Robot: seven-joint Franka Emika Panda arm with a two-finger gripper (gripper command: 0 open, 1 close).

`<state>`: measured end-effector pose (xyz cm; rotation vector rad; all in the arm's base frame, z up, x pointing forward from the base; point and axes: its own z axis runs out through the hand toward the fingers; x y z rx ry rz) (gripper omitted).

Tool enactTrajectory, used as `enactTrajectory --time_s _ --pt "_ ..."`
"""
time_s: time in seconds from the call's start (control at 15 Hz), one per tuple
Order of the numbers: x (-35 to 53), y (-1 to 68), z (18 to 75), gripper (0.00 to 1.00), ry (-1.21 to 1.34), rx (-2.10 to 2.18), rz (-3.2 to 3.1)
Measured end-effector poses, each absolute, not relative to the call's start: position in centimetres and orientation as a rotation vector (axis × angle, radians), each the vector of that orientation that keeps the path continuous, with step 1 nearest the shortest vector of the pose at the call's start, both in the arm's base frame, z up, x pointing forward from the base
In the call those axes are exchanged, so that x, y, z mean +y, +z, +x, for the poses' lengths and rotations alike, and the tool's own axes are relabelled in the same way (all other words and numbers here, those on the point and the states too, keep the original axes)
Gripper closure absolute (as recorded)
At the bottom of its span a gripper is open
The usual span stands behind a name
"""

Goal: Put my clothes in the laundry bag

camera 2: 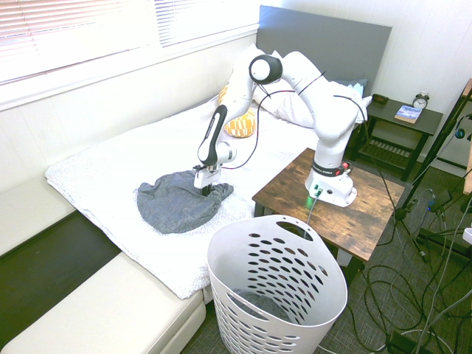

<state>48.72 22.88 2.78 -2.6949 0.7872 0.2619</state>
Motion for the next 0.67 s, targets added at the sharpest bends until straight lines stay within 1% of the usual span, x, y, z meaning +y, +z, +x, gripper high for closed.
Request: enactTrajectory --time_s 0.2,0.4,0.53,0.67 --pt "24.5 10.4 50.0 1.00 0.191 0.786 -2.691" --pt "26.9 19.6 50.6 1.00 0.135 0.758 -2.706" --pt "30.1 26.6 49.6 1.00 0.090 0.726 -2.716" --pt "33.6 33.7 47.0 1.00 0.055 0.679 -2.718"
